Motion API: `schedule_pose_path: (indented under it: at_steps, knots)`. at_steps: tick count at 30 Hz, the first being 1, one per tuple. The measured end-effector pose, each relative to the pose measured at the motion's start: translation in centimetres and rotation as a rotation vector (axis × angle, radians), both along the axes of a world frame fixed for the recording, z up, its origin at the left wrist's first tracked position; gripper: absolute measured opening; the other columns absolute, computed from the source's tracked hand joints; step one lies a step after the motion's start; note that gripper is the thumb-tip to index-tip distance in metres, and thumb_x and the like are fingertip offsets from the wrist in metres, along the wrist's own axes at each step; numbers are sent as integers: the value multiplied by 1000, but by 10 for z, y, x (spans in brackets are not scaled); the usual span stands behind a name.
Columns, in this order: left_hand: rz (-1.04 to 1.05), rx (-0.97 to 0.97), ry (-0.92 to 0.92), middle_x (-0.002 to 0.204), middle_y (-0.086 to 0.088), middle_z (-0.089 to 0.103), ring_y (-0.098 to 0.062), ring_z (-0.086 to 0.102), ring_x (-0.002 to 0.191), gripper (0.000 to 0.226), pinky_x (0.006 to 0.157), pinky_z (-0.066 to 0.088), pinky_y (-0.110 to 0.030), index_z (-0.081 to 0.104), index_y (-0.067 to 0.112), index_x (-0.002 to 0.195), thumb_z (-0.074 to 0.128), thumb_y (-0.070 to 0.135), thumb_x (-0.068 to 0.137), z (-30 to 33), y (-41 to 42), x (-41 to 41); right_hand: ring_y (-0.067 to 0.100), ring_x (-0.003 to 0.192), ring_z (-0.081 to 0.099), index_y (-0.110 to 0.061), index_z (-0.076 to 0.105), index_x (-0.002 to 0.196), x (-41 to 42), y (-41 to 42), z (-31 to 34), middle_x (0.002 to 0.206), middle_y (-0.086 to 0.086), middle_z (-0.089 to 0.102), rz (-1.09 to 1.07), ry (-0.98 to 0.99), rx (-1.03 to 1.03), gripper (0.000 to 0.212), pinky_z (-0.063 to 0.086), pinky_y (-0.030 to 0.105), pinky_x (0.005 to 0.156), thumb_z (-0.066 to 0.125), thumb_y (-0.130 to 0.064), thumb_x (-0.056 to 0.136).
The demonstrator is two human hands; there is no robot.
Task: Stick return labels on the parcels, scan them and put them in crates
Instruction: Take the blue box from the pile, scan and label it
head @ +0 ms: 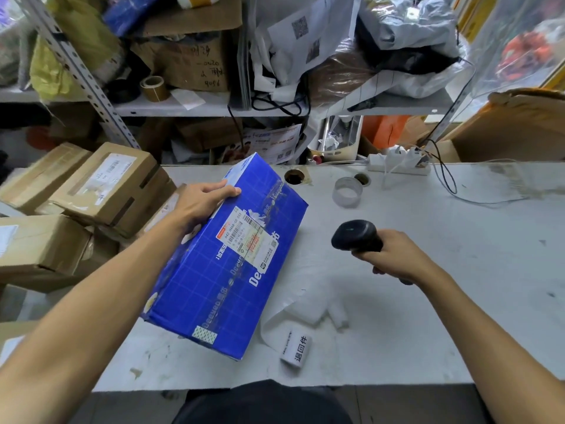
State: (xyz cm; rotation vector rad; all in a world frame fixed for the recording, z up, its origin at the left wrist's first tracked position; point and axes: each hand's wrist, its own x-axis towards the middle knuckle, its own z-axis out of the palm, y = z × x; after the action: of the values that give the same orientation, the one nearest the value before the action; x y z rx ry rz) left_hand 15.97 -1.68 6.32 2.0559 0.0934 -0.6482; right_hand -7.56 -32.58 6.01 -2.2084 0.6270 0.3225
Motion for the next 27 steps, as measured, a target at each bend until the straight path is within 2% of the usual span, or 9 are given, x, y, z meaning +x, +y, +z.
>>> schedule_pose_path:
  at_steps: [5,7,10,13,16,18,20,24,27]
  knots:
    - [-43,-74,8,128,3,67,-19,72,93,64,82,59,-38,58,28,141,77,47,83,-19,-12,4,18,60,54,-20,66,94,-40,-18,-74,82,0,65,-216,272,-194,34,35,25,50,59,-53,92]
    - [-18,-95,24,121,2,68,-18,72,88,58,72,57,-33,59,26,140,75,44,87,-18,-12,8,18,55,51,-21,61,85,-52,-20,-99,76,-1,62,-248,337,-183,38,35,25,50,55,-59,91]
    - [-25,-26,36,107,-6,74,-18,73,77,40,66,57,-29,68,22,122,71,46,90,-18,-8,16,20,72,60,-20,57,84,-62,-14,-125,90,6,67,-316,306,-138,32,45,30,59,57,-52,90]
    - [-75,54,-43,90,0,71,-3,68,54,25,47,51,-16,70,20,108,65,42,96,-23,3,20,33,111,54,-16,51,126,-65,-6,-140,125,12,56,-397,273,-242,61,49,43,92,67,-49,76]
    - [-134,171,-170,117,0,65,-12,67,88,44,66,52,-19,60,12,138,65,31,99,-34,16,21,33,123,32,-18,32,145,-72,24,-136,137,11,33,-452,40,-467,85,30,47,102,74,-38,74]
    - [-157,262,-262,136,-1,58,-21,59,117,54,90,44,-23,51,9,146,67,25,98,-43,27,19,32,116,39,-15,48,133,-78,52,-130,126,9,41,-298,-241,-503,67,33,46,97,69,-42,76]
    - [-194,333,-313,143,-7,59,-26,56,126,55,101,40,-29,55,13,145,70,26,94,-53,39,15,26,106,51,-14,61,119,-85,82,-131,112,3,53,7,-386,-378,61,42,40,91,68,-58,77]
    - [-140,330,-354,140,-10,60,-30,55,127,57,108,39,-37,56,14,143,70,27,89,-62,45,-2,16,113,52,-27,47,140,-90,134,-139,128,-6,52,505,-118,-241,95,48,34,87,68,-78,62]
    - [-146,410,-579,138,-9,60,-31,51,129,54,107,33,-45,62,15,135,60,37,85,-67,41,-31,13,120,48,-34,40,147,-86,150,-151,130,-13,47,472,-61,-167,84,47,30,87,70,-62,74]
